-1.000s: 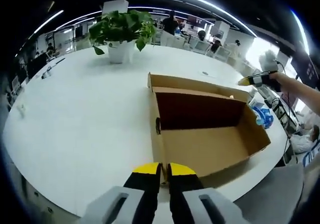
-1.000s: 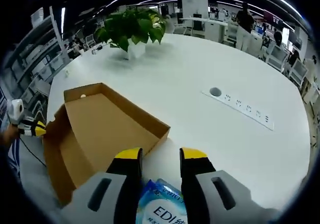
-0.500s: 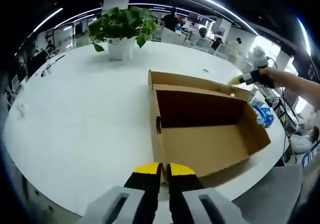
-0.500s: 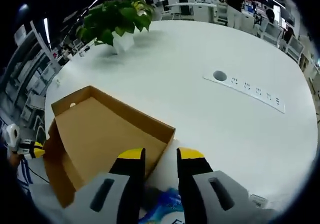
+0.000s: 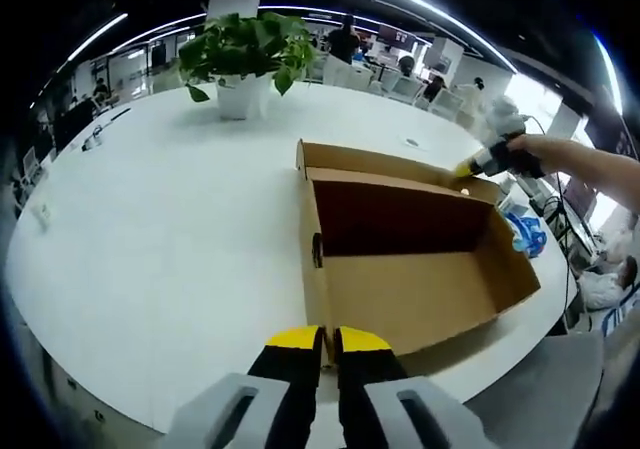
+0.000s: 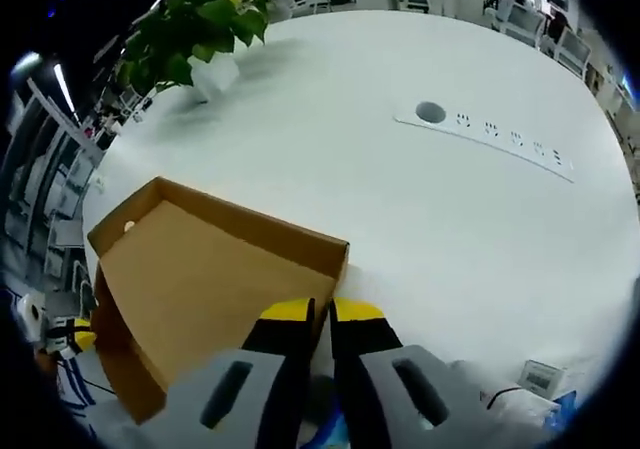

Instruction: Operate the shoe box by opening the lid, removing the specified soft item, and placing it in the target area until the item is outside and the box remains undamaged.

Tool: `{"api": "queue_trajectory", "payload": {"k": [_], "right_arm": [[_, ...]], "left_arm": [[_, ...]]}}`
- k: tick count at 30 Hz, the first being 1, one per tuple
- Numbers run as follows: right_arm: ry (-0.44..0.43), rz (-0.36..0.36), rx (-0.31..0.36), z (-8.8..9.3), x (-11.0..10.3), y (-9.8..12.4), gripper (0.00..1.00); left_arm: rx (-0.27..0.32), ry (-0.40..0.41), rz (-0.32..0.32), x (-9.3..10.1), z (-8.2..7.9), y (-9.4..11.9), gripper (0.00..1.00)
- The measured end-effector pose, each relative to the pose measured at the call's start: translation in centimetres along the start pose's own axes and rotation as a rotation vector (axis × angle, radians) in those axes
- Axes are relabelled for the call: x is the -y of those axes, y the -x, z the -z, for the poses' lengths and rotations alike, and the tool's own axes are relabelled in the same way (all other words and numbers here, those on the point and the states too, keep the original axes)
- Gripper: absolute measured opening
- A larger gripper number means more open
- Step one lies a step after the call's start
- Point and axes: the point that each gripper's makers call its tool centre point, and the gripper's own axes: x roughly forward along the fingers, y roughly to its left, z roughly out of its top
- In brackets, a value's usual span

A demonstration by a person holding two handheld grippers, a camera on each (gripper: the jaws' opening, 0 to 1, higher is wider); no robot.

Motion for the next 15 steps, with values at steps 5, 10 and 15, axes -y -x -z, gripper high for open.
{"api": "queue_trajectory", "payload": {"k": [5, 10, 15], "right_arm": [[-0.009, 0.011, 0.015, -0.3, 0.0, 0.4, 0.03], [0.002, 0.015, 0.032, -0.6, -0.1, 0.8, 0.02], [0.026, 0.016, 0.058, -1.0, -0.3, 1.8, 0.01]], "left_arm": [[0.008, 0.004, -0.003, 0.0, 0.0, 0.0, 0.04], [0.004, -0.001, -0.004, 0.0, 0.0, 0.0, 0.04], [0.004, -0.005, -0.005, 0.0, 0.0, 0.0, 0.04]]}}
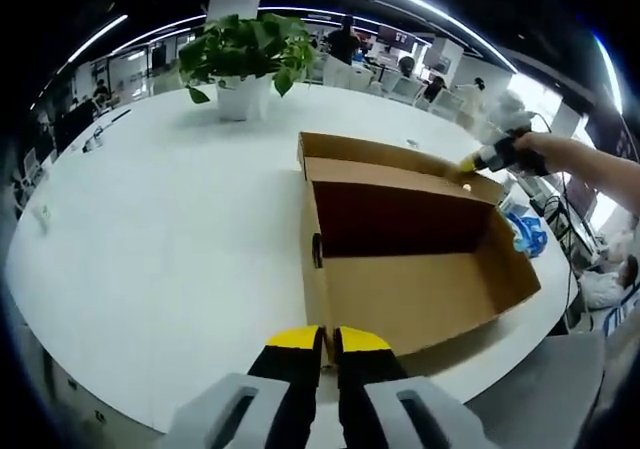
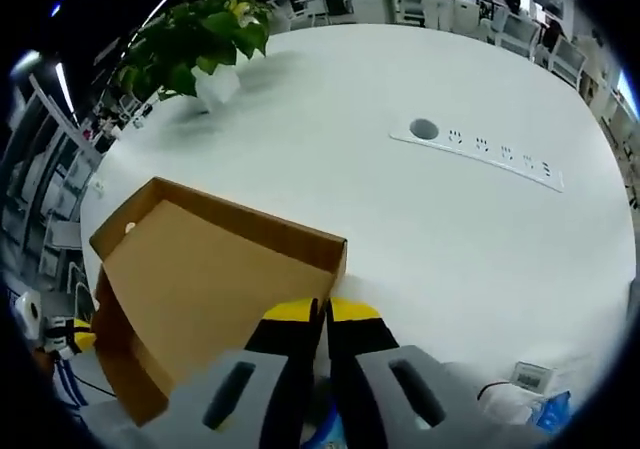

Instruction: Operate the shoe box by opening the lid, removing the specified soft item, and placing it in the target area until the item is outside and the box remains undamaged.

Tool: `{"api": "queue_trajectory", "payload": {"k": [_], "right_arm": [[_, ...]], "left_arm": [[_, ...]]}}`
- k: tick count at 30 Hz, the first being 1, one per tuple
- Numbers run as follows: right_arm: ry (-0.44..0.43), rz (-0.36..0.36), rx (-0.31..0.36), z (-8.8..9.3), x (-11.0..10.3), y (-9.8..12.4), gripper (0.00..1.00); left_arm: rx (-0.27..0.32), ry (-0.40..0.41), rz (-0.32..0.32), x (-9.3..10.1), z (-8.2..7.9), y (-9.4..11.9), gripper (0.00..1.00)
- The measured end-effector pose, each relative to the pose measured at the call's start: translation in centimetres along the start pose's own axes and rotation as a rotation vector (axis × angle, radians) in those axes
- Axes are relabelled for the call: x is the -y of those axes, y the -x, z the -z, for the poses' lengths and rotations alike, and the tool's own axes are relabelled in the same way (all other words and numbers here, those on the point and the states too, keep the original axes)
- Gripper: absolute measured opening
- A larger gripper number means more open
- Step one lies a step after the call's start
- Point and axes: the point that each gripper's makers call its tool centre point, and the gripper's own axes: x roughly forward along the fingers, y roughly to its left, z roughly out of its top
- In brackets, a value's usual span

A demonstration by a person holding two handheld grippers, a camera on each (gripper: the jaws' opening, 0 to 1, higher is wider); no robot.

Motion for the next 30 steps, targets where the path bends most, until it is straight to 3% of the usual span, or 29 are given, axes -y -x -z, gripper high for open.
{"api": "queue_trajectory", "payload": {"k": [11, 30], "right_arm": [[0.046, -0.008, 0.041, -0.7, -0.3, 1.9, 0.01], [0.121, -0.034, 0.172, -1.9, -2.0, 6.8, 0.00]], "left_arm": [[-0.002, 0.000, -0.002, 0.1, 0.0, 0.0, 0.04], [0.004, -0.010, -0.009, 0.3, 0.0, 0.0, 0.04]]}}
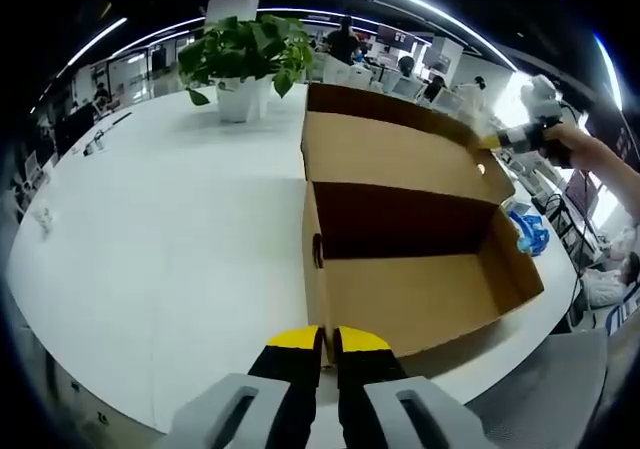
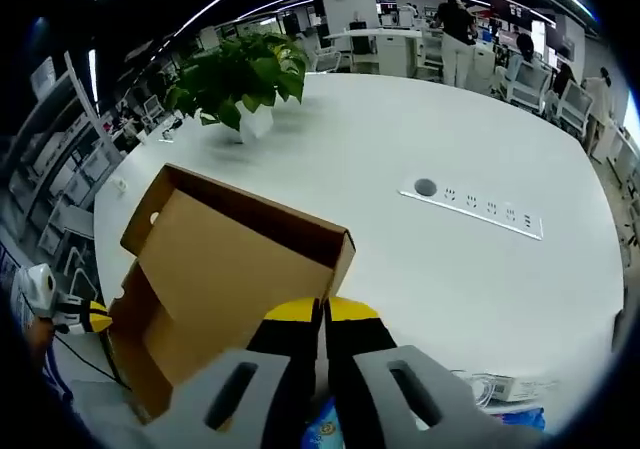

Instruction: Operate the shoe box by opening the lid, removing the specified soft item, and placing it in the target area until the item is outside and the box remains undamaged.

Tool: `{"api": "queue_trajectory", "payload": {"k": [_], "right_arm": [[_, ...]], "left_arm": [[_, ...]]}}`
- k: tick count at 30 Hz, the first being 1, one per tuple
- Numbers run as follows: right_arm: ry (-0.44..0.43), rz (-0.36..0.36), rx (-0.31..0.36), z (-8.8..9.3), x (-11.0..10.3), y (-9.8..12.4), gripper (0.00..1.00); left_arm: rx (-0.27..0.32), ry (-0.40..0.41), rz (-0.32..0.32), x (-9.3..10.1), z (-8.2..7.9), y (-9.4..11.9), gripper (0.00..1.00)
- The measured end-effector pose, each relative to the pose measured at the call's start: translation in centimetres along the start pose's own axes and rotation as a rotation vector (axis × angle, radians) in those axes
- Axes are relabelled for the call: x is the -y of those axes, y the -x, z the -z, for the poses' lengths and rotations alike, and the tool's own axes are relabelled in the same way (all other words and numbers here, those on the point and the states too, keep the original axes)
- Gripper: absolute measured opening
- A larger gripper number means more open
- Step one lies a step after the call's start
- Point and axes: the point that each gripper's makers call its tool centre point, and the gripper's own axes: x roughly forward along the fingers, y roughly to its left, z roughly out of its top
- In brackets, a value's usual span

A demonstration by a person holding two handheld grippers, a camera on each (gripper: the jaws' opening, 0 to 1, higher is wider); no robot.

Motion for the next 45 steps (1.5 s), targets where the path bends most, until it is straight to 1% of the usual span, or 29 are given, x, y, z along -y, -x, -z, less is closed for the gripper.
{"api": "queue_trajectory", "payload": {"k": [9, 24, 33, 45], "right_arm": [[0.028, -0.006, 0.065, -0.7, -1.1, 2.0, 0.00], [0.051, -0.016, 0.157, -0.5, -3.0, 5.0, 0.00], [0.059, -0.025, 0.209, 0.6, -4.3, 7.1, 0.00], [0.042, -0.022, 0.268, 2.6, -5.9, 9.1, 0.00]], "left_arm": [[0.005, -0.004, 0.001, 0.0, 0.0, 0.0, 0.04], [0.005, -0.026, 0.001, -0.1, -0.1, 0.0, 0.04], [0.016, -0.033, 0.004, -0.1, -0.1, 0.1, 0.04], [0.035, -0.035, 0.009, -0.1, 0.0, 0.3, 0.05]]}}
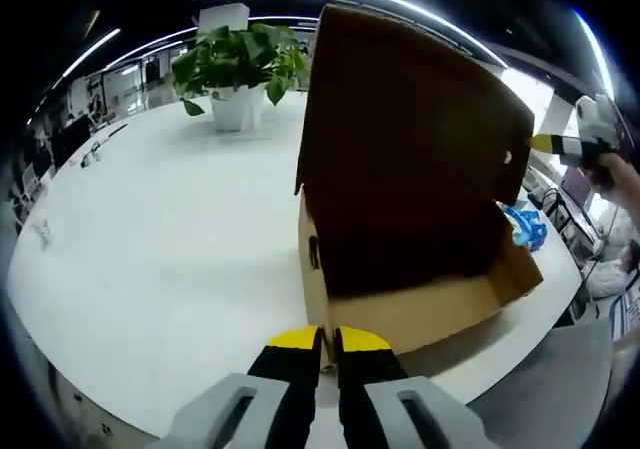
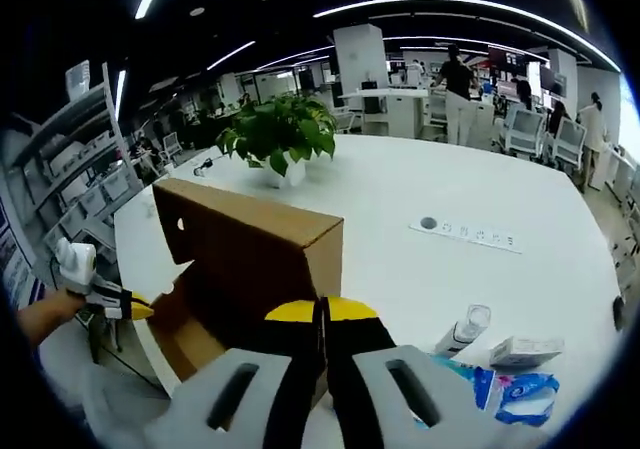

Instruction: Operate the shoe box by opening the lid, removing the specified soft item, and placing it in the target area until the item is outside and the box remains undamaged.

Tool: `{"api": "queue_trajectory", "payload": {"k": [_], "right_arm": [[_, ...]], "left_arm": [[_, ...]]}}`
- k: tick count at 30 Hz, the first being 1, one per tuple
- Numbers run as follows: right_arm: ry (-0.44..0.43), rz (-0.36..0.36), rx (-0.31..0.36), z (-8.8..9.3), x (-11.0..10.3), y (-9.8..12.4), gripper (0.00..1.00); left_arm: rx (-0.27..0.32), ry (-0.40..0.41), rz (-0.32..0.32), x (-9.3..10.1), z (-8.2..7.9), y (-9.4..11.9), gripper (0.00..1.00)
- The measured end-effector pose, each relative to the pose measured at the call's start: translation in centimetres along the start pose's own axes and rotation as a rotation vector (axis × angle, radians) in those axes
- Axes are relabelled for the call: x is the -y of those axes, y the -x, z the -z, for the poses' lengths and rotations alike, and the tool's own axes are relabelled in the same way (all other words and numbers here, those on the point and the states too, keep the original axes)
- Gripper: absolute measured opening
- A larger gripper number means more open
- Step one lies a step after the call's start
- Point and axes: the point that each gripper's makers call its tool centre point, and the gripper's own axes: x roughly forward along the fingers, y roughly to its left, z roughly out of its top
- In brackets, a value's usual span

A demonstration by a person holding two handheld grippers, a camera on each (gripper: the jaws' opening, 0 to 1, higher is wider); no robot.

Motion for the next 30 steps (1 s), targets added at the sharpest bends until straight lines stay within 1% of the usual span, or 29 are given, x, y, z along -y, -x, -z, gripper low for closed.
{"api": "queue_trajectory", "payload": {"k": [11, 16, 23, 26, 30], "right_arm": [[0.032, 0.021, 0.031, 1.5, -1.3, 1.5, 0.00], [0.016, 0.026, 0.054, 2.1, -1.4, 1.9, 0.00], [0.006, 0.038, 0.108, 2.8, -1.9, 2.4, 0.01], [0.010, 0.040, 0.117, 3.1, -2.0, 2.6, 0.01], [0.015, 0.043, 0.130, 3.6, -2.3, 2.8, 0.01]], "left_arm": [[0.018, 0.008, 0.005, 0.0, 0.0, 0.1, 0.05], [0.021, 0.004, 0.006, 0.0, 0.0, 0.2, 0.05], [0.024, -0.015, 0.014, 0.2, 0.0, 0.1, 0.06], [0.025, -0.030, 0.017, 0.2, 0.0, 0.1, 0.06], [0.028, -0.029, 0.019, 0.2, 0.1, 0.1, 0.06]]}}
